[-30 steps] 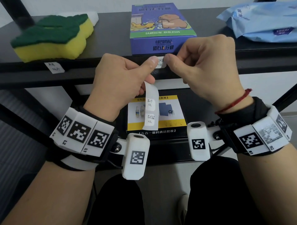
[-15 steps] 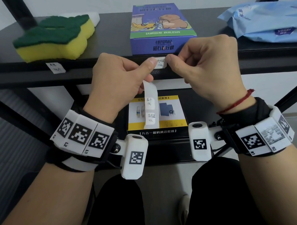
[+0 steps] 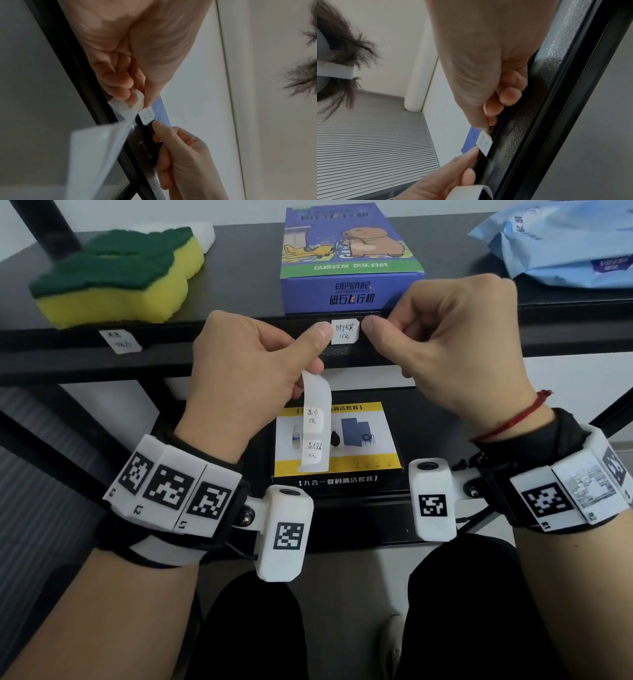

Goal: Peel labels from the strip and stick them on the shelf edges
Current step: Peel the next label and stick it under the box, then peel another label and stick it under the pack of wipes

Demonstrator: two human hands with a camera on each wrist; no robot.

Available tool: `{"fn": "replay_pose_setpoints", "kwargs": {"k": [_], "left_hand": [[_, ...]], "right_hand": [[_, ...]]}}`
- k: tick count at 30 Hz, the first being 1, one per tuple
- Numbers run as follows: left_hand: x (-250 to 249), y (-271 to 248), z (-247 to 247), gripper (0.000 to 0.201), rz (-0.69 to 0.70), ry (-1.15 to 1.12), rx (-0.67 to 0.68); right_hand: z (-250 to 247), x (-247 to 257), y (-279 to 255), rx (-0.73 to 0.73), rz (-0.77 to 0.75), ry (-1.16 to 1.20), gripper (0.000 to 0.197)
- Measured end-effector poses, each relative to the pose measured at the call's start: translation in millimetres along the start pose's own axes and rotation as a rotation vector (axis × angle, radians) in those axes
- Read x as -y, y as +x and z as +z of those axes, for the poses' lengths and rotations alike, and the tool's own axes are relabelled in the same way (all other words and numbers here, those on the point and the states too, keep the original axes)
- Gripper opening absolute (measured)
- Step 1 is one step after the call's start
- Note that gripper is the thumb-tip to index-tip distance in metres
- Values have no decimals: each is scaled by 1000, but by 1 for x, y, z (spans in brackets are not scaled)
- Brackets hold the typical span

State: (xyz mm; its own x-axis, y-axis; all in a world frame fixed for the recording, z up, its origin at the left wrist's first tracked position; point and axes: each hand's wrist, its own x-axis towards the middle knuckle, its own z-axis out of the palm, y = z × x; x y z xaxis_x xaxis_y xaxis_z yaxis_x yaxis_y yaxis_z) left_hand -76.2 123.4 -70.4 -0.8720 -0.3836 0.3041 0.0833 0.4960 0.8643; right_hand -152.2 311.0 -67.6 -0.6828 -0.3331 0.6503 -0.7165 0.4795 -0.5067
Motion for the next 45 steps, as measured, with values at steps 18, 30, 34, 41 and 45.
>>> {"fn": "replay_pose_setpoints", "kwargs": {"k": [18,30,34,41,45], "left_hand": [[4,3,1,32,14,-15,24],[14,-26,-6,23,-52,-333,195],[34,-43,-1,18,-172,-367,250],[63,-59,0,40,-297,-412,167],[77,-67,-3,60,-361,-321,250]], "right_hand": [[-2,4,0,41,6,20,33],[4,13,-33,502,281,327,41],[25,2,-56,722,412,605,39],[59,-7,-67,532,450,616,24],[78,-7,-70,357,477,597,23]]}}
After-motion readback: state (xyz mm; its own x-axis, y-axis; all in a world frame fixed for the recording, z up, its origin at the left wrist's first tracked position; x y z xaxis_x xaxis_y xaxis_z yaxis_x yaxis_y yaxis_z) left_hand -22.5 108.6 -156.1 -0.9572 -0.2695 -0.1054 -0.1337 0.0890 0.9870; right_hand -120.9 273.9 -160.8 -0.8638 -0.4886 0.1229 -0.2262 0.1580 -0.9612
